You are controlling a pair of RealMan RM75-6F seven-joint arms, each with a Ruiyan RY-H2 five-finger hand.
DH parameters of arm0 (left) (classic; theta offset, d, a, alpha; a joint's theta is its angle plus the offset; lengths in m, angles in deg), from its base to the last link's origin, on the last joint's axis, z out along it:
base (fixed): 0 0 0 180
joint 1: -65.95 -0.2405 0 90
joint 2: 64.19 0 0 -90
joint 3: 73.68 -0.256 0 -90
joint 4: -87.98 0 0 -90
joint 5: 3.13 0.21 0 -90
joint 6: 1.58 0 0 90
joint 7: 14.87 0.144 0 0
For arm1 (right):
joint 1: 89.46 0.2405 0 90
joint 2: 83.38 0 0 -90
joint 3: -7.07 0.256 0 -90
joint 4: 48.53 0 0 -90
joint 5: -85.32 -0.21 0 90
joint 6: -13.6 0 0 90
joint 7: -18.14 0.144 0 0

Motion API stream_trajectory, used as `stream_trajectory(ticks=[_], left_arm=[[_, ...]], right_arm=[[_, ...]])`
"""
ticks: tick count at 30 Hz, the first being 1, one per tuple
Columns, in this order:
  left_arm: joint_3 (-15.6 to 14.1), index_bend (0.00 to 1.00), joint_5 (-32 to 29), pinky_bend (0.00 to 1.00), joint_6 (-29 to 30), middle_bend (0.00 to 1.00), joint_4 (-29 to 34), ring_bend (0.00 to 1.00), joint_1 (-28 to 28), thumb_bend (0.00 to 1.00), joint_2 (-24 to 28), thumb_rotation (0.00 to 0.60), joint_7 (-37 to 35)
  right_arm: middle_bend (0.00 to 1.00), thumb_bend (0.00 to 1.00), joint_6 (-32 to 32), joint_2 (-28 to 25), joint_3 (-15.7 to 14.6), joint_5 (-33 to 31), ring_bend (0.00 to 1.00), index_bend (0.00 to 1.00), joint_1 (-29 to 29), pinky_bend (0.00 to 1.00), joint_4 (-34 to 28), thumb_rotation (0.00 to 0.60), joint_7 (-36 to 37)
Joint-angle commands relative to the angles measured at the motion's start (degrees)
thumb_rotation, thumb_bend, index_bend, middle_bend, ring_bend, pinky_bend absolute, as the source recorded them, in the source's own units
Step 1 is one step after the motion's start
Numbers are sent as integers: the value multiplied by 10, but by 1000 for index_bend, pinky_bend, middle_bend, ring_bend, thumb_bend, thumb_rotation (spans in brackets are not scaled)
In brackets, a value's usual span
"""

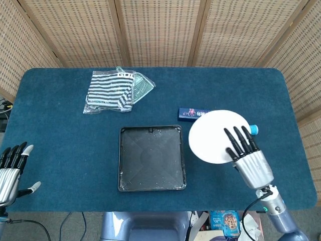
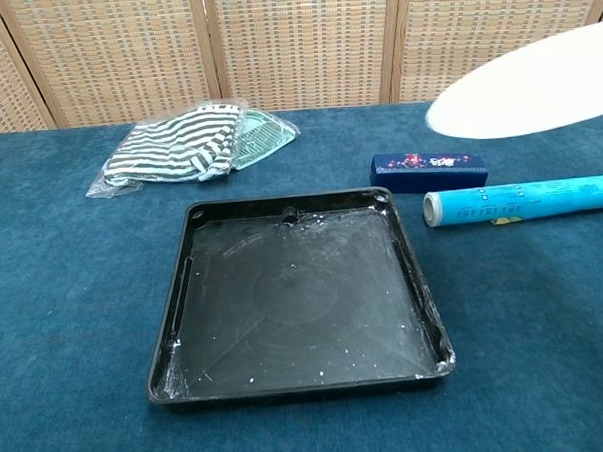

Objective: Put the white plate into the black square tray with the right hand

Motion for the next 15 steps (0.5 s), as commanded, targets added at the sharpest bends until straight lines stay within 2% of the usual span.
stream_trajectory(ticks=[1, 9, 15], left_arm=[[3, 0, -6, 0, -5, 0, -1, 0, 3, 0, 0, 600, 0], [18, 0, -52, 0, -43, 0, -8, 0, 20, 0, -4, 600, 2], [26, 0, -75, 0, -65, 0, -13, 0, 33, 0, -8, 600, 6]], right_arm=[[86, 447, -53, -10, 5, 57, 0, 660, 71, 102, 5, 600, 39], [94, 447, -138, 41, 6, 121, 0, 660, 196, 102, 81, 600, 96], [106, 446, -182, 105, -3, 139, 0, 660, 255, 102, 144, 600, 83]])
